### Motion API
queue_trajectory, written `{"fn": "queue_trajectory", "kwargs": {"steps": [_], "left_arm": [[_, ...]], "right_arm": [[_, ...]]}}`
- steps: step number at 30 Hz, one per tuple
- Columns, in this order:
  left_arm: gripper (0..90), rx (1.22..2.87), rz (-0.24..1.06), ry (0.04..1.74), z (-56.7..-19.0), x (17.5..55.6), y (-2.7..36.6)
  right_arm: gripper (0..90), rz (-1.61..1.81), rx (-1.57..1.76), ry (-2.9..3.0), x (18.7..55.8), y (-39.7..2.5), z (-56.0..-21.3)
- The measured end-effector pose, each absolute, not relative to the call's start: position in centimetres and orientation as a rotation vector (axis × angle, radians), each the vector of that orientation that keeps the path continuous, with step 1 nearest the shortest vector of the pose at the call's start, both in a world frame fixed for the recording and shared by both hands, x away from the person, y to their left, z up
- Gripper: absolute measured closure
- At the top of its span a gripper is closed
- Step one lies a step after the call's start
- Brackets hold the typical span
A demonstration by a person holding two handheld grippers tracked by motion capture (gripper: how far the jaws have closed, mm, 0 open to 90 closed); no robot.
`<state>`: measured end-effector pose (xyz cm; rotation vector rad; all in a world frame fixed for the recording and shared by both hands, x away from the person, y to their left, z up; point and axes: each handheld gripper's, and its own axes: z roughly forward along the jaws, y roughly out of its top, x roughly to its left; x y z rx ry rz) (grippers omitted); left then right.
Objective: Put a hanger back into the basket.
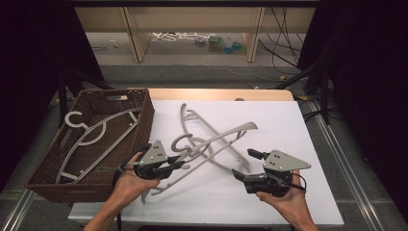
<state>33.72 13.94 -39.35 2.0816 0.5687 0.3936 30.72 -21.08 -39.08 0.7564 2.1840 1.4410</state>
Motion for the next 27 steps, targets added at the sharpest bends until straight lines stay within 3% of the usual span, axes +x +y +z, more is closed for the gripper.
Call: {"fn": "queue_trajectory", "kwargs": {"steps": [20, 27], "left_arm": [[79.4, 1.860, 0.249, 0.675, -34.6, 33.0, 18.2], [79.4, 1.825, 0.323, 0.704, -31.8, 32.9, 21.0]], "right_arm": [[20.8, 1.461, 0.780, 2.162, 29.6, -21.4, -40.9], [20.0, 1.459, 0.764, 2.145, 29.6, -21.7, -41.0]]}}
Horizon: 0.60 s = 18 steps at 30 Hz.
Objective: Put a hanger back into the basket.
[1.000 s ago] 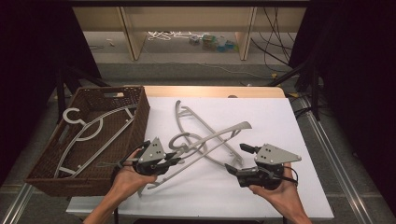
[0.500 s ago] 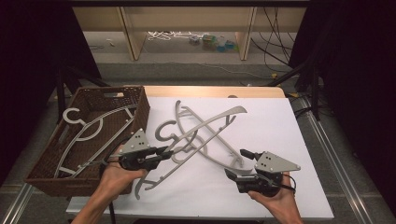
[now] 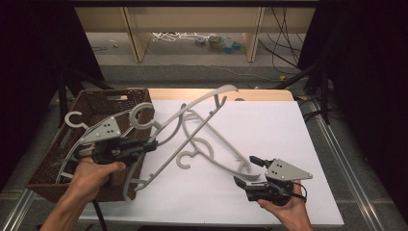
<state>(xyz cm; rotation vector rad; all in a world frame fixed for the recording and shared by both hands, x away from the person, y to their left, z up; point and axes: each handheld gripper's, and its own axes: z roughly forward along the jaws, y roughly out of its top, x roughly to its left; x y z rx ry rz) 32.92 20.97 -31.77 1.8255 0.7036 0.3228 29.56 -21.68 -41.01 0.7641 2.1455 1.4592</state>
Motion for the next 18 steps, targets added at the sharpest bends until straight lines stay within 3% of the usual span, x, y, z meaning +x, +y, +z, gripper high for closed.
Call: {"fn": "queue_trajectory", "kwargs": {"steps": [7, 18], "left_arm": [[79.4, 1.814, 0.424, 0.740, -29.3, 33.3, 23.8], [79.4, 1.764, 0.498, 0.853, -29.1, 35.1, 27.7]], "right_arm": [[19.0, 1.462, 0.774, 2.156, 29.5, -21.7, -41.2], [19.1, 1.454, 0.775, 2.155, 29.6, -21.7, -41.3]]}}
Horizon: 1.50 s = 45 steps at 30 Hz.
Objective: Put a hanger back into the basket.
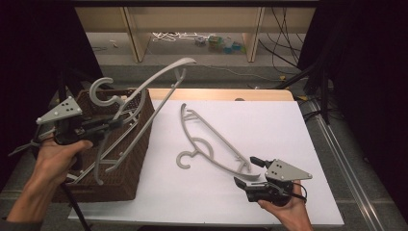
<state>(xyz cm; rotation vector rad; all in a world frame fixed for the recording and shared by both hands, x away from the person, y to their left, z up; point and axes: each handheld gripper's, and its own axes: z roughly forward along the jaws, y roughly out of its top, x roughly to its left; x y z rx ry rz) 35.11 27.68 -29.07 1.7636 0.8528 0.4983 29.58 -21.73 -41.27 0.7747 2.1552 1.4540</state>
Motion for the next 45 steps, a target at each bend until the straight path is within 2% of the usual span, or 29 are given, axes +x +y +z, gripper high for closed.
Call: {"fn": "queue_trajectory", "kwargs": {"steps": [15, 28, 45], "left_arm": [[79.4, 1.781, 0.615, 0.955, -29.7, 37.1, 32.0], [79.4, 1.815, 0.690, 1.008, -32.1, 37.3, 35.1], [79.4, 1.875, 0.693, 1.011, -35.2, 37.1, 37.5]], "right_arm": [[19.1, 1.444, 0.781, 2.170, 29.7, -21.8, -41.4], [19.1, 1.462, 0.776, 2.162, 29.8, -21.6, -41.6], [19.1, 1.440, 0.788, 2.184, 29.8, -21.7, -41.6]]}}
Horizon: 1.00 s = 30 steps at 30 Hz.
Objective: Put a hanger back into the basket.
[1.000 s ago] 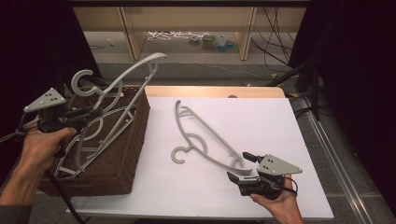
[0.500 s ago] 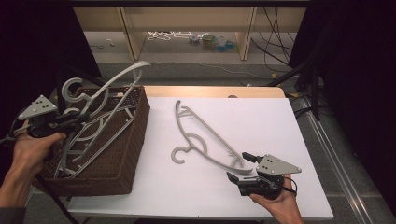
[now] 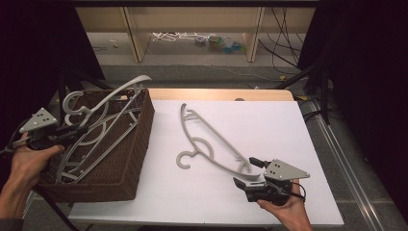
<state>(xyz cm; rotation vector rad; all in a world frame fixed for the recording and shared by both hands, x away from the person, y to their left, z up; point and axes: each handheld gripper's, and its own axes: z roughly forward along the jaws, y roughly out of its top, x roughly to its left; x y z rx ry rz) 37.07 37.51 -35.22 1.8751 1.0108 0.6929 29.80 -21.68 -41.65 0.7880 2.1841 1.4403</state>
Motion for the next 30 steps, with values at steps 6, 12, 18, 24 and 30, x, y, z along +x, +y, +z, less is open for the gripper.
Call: {"fn": "queue_trajectory", "kwargs": {"steps": [6, 12, 18, 24, 30], "left_arm": [[79.4, 1.899, 0.699, 1.054, -36.1, 37.2, 38.4], [79.4, 1.916, 0.687, 1.098, -37.3, 37.2, 39.6], [79.4, 1.936, 0.658, 1.108, -38.2, 37.1, 40.0], [79.4, 2.002, 0.635, 1.128, -38.5, 37.6, 40.0], [79.4, 2.105, 0.615, 1.107, -38.7, 38.2, 39.7]], "right_arm": [[19.1, 1.437, 0.786, 2.183, 29.9, -21.7, -41.7], [19.0, 1.440, 0.786, 2.173, 30.0, -21.7, -41.8], [19.0, 1.435, 0.790, 2.187, 29.9, -21.7, -41.8], [19.0, 1.435, 0.784, 2.180, 30.0, -21.7, -41.8], [19.0, 1.435, 0.790, 2.193, 30.0, -21.9, -41.8]]}}
